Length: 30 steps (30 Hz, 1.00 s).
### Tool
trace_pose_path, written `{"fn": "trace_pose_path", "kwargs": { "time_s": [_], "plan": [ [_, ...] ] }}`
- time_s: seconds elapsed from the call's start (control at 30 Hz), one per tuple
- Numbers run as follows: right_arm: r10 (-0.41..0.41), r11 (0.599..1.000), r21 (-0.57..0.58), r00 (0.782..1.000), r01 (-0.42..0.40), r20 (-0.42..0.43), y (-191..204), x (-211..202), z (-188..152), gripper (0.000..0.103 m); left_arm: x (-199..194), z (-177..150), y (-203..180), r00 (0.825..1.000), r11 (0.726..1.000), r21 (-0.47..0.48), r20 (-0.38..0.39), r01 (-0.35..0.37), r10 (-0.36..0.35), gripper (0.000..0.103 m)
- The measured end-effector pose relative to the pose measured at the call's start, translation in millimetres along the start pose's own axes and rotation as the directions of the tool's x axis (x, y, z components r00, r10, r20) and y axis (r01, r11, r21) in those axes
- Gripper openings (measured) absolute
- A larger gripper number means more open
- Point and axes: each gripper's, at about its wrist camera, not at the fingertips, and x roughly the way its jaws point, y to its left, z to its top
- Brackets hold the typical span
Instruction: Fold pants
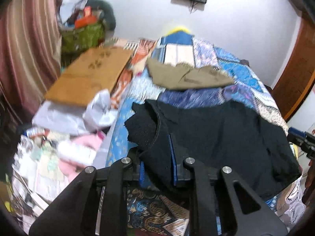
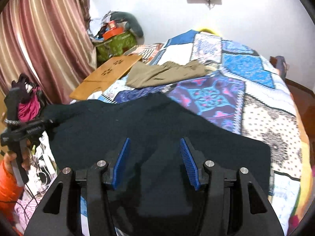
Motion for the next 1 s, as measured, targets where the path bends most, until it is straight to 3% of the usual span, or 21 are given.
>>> {"fn": "trace_pose_path", "kwargs": {
  "time_s": [0.3, 0.5, 0.67, 0.73, 0.87, 1.0],
  "plan": [
    [-0.106, 0.991, 0.086, 0.994, 0.105, 0.005, -62, -33, -30, 0.05, -50, 49, -67, 0.985, 0.987, 0.122, 0.127, 0.103, -0.118, 0.02],
    [-0.147, 0.978, 0.147, 0.989, 0.147, -0.01, -95, -48, -57, 0.05, -58, 64, -118, 0.974, 0.967, 0.212, 0.142, 0.143, -0.175, 0.018],
    [-0.118, 0.973, 0.191, 0.992, 0.126, -0.052, -113, -41, -79, 0.05, -58, 73, -159, 0.965, 0.944, 0.269, 0.126, 0.19, -0.23, 0.016],
    [-0.095, 0.973, 0.202, 0.993, 0.109, -0.074, -116, -34, -89, 0.051, -59, 78, -180, 0.958, 0.93, 0.292, 0.109, 0.224, -0.265, 0.015],
    [-0.077, 0.975, 0.207, 0.996, 0.083, -0.038, -119, -36, -94, 0.054, -57, 83, -226, 0.934, 0.89, 0.337, 0.068, 0.309, -0.35, 0.012],
    [-0.059, 0.975, 0.214, 0.998, 0.063, -0.026, -122, -36, -96, 0.054, -57, 77, -283, 0.89, 0.814, 0.407, 0.009, 0.414, -0.456, 0.0]
  ]
}}
